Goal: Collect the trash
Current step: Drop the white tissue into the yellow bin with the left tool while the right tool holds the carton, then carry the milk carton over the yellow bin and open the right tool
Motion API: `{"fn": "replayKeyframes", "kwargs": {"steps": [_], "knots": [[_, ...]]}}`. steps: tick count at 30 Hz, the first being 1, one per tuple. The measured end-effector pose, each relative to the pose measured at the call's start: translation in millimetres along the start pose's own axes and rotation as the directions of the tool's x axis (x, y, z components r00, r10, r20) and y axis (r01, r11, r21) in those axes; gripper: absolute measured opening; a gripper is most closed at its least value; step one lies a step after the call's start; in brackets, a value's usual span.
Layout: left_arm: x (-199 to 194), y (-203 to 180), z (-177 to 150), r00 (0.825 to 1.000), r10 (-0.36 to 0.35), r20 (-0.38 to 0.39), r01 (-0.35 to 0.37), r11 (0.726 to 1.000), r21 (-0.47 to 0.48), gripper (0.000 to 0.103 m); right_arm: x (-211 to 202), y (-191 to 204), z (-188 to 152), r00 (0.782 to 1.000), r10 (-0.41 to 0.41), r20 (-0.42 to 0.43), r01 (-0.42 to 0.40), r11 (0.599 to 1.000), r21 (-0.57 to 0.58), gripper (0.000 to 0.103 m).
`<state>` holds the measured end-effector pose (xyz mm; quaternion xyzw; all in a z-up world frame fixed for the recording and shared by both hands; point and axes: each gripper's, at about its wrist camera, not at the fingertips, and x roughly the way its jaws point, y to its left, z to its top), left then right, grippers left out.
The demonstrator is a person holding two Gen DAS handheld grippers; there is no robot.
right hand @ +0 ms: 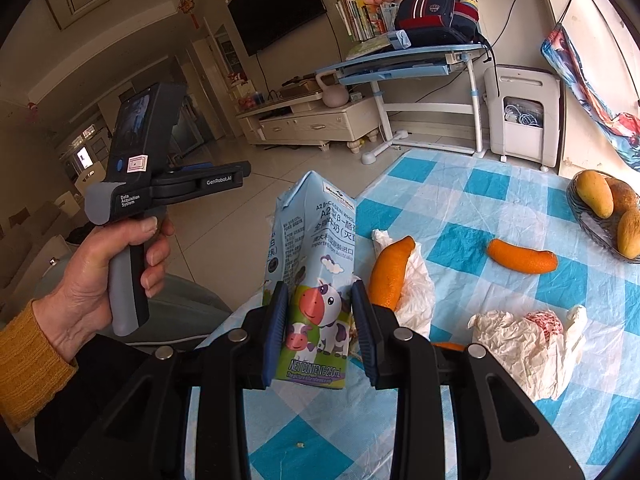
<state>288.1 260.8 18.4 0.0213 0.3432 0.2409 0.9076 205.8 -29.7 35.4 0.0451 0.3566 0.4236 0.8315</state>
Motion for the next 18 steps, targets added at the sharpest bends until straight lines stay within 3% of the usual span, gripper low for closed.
{"fn": "replayKeyframes", "kwargs": {"steps": [5,13,18], "knots": [[-19.1,31.4,8.3,0.999,-0.017,0.047,0.023,0.993,-0.115,0.065,24.6,26.0,11.6,1.000,0.030,0.000,-0.030,0.999,-0.014,0.033],[-40.3,93.1,17.1,0.993,-0.001,0.117,0.036,0.955,-0.294,0.071,76.0,51.4,38.2,0.998,0.054,-0.026,-0.055,0.998,-0.041,0.033],[-45.4,102.7,19.2,0.991,-0.003,0.136,0.048,0.944,-0.326,0.072,110.9,61.4,52.2,0.998,0.059,-0.038,-0.061,0.997,-0.052,0.033]]}}
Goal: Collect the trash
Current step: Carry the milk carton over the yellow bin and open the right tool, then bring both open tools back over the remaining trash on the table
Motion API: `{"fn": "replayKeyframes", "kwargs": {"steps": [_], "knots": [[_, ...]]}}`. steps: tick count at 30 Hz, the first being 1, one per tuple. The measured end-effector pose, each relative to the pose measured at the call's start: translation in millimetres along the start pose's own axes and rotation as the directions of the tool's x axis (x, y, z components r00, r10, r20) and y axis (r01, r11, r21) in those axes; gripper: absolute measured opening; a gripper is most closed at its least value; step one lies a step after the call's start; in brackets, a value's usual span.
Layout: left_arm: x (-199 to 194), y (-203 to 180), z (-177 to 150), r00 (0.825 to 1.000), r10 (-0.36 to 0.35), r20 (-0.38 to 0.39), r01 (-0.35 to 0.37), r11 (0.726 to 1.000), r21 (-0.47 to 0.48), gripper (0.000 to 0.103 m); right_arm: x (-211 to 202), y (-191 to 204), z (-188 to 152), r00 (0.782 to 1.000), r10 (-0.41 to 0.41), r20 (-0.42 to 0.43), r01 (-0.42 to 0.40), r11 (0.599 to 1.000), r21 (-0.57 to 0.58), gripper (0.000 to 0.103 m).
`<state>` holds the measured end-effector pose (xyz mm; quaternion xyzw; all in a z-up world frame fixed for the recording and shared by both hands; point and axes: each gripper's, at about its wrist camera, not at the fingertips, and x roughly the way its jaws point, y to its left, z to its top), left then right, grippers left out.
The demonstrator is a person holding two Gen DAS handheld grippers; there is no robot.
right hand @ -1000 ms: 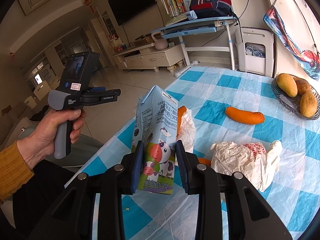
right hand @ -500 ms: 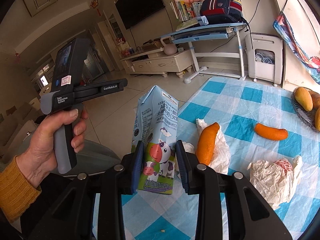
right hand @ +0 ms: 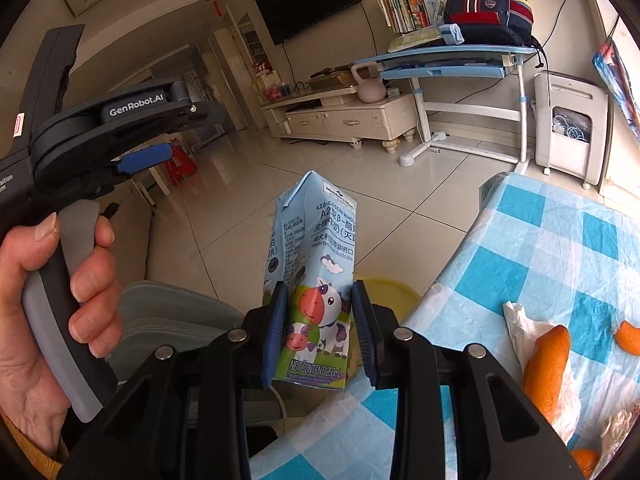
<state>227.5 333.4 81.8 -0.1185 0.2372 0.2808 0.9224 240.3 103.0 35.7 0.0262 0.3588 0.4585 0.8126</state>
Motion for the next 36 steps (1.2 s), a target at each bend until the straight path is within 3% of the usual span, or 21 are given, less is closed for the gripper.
{"fn": "replayKeyframes", "kwargs": {"steps": [3,5,6,9,14,25,36], "knots": [[-2.9,0.1,3.0,1.000,0.004,0.019,-0.004,1.000,0.005,0.074,22.7,0.4,9.4,1.000,-0.013,-0.014,0.013,1.000,0.004,0.033],[-3.5,0.0,3.9,1.000,0.003,0.023,-0.003,1.000,0.006,0.076,32.0,-2.9,13.9,1.000,-0.025,-0.015,0.025,0.999,0.024,0.037],[-3.3,-0.9,3.9,1.000,0.003,0.022,-0.003,1.000,0.006,0.076,34.1,-5.2,15.6,0.999,-0.032,-0.011,0.032,0.999,0.036,0.044],[-3.6,-1.1,4.8,1.000,0.000,0.021,0.000,1.000,0.001,0.076,29.1,-7.9,17.4,1.000,-0.030,0.005,0.030,0.998,0.058,0.046],[-5.6,-7.4,5.7,1.000,-0.007,0.026,0.006,1.000,0.017,0.077,1.5,-1.2,7.5,0.999,-0.038,0.025,0.037,0.999,0.027,0.047],[-16.0,-54.6,-3.3,0.998,-0.010,0.063,0.001,0.988,0.152,0.081,-98.3,-7.2,-33.8,0.988,-0.121,0.093,0.121,0.993,0.010,0.051],[-20.7,-94.0,-21.2,0.997,-0.022,0.070,0.002,0.964,0.264,0.084,-151.8,-24.5,-72.2,0.971,-0.225,0.077,0.230,0.971,-0.061,0.051]]}}
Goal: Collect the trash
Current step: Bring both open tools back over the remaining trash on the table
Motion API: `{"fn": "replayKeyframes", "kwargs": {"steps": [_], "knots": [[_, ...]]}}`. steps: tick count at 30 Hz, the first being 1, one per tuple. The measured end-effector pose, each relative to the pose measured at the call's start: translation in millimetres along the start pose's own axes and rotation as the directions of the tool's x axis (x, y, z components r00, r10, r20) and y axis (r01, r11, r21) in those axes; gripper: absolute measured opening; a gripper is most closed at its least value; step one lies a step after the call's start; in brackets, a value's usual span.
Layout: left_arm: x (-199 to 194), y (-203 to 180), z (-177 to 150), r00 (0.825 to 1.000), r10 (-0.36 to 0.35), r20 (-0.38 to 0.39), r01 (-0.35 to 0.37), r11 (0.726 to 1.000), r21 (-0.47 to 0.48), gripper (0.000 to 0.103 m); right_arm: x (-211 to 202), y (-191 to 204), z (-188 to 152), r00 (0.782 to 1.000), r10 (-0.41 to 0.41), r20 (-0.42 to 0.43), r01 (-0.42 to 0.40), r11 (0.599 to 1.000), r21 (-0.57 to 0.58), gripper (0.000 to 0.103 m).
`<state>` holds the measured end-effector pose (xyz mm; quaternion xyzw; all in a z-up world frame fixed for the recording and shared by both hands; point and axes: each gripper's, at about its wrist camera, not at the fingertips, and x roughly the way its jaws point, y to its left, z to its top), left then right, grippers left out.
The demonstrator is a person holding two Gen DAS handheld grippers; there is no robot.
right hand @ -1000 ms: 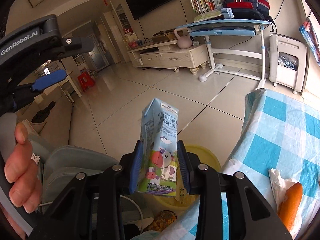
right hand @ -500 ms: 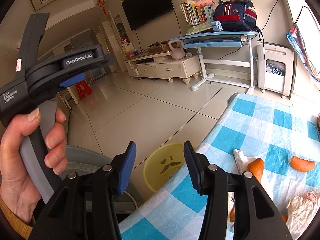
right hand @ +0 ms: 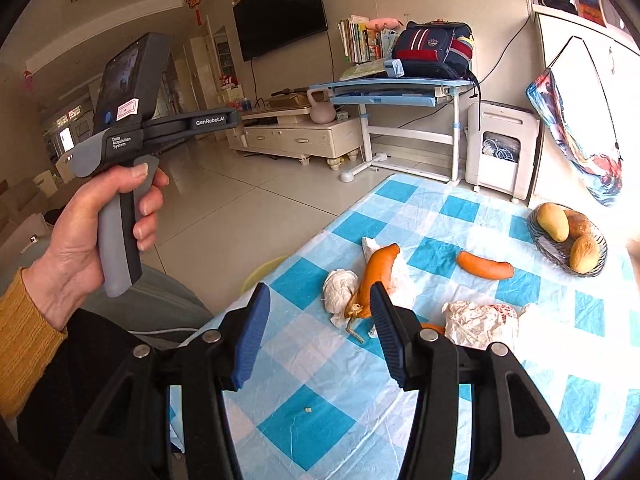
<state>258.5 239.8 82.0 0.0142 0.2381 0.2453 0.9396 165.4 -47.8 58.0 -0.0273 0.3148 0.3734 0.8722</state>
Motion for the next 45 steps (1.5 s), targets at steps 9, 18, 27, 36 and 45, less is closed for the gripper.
{"fn": "replayKeyframes", "kwargs": {"steps": [9,18,27,36,45], "knots": [[3.1,-33.2,-13.5,1.000,0.007,-0.004,-0.006,0.993,0.119,0.085,-3.2,-22.2,-28.1,1.000,0.010,0.007,-0.010,0.998,0.063,0.051],[6.0,-63.9,-19.2,1.000,-0.013,-0.003,0.013,0.980,0.198,0.086,-0.6,-30.3,-40.0,1.000,0.026,0.000,-0.026,0.995,0.093,0.051],[5.4,-77.4,-25.9,0.999,-0.039,-0.006,0.039,0.967,0.251,0.088,1.2,-28.0,-46.0,0.999,0.033,-0.013,-0.032,0.995,0.095,0.051],[17.2,-77.4,-34.7,0.985,-0.126,-0.120,0.151,0.963,0.224,0.089,1.7,-27.9,-46.9,0.999,0.030,-0.023,-0.028,0.994,0.103,0.051],[39.1,-111.5,-67.0,0.901,-0.286,-0.326,0.357,0.916,0.183,0.089,2.4,-29.7,-47.3,0.999,0.037,-0.032,-0.033,0.993,0.111,0.051]]}}
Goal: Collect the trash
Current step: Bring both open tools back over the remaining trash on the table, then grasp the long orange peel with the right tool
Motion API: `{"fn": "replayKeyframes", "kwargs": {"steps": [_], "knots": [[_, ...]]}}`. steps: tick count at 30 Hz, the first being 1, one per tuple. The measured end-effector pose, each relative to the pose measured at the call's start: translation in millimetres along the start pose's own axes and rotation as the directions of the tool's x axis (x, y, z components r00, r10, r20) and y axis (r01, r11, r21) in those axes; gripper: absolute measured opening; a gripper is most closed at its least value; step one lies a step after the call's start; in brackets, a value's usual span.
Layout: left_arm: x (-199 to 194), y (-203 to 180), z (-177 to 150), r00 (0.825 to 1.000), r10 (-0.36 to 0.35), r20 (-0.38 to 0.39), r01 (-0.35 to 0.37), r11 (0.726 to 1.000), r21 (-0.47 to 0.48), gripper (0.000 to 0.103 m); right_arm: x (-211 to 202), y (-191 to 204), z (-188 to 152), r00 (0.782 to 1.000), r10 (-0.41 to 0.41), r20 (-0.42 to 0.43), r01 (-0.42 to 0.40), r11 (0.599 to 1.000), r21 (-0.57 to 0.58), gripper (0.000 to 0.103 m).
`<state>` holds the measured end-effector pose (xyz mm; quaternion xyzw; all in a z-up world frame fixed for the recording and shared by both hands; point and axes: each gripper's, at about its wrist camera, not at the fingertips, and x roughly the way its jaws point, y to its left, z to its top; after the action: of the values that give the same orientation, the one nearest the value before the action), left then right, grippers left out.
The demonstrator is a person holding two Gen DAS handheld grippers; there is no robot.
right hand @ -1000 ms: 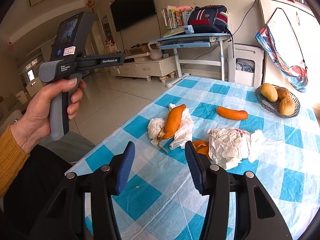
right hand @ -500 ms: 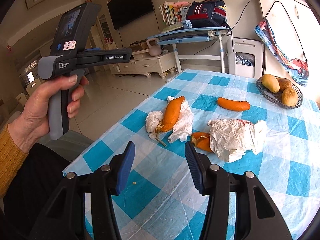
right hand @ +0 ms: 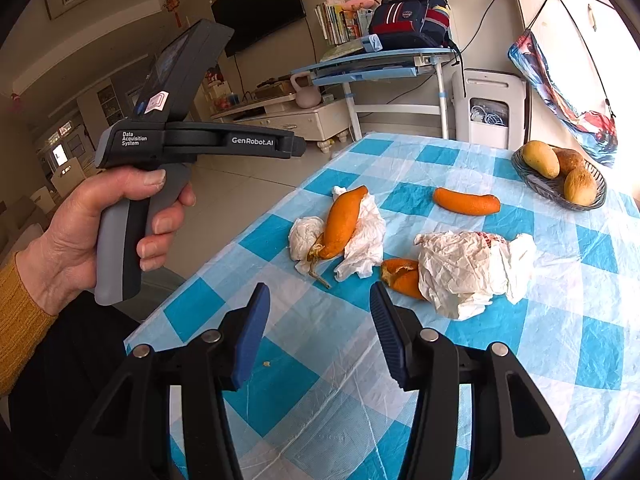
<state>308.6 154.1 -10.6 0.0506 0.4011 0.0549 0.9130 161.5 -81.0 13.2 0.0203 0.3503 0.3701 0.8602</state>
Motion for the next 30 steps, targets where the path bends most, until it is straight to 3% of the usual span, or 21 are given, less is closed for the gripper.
{"fn": "replayKeyframes", "kwargs": {"steps": [8,14,23,30], "knots": [[23.4,-10.7,-12.8,0.990,-0.016,-0.140,0.022,0.999,0.044,0.089,0.6,-2.5,-0.3,1.000,0.006,-0.009,-0.006,1.000,0.010,0.051],[28.1,-10.8,-20.9,0.981,-0.010,-0.193,0.027,0.996,0.085,0.089,-1.5,-1.9,2.8,1.000,-0.005,-0.002,0.005,1.000,-0.002,0.051],[1.1,28.6,-9.0,0.995,-0.001,-0.103,-0.006,0.998,-0.062,0.089,6.9,5.7,23.5,1.000,-0.017,0.004,0.017,1.000,-0.008,0.051],[-6.4,24.2,-8.2,0.996,0.004,-0.085,-0.007,0.999,-0.035,0.089,45.8,4.4,42.8,0.998,-0.030,-0.063,0.032,0.999,0.037,0.048]]}}
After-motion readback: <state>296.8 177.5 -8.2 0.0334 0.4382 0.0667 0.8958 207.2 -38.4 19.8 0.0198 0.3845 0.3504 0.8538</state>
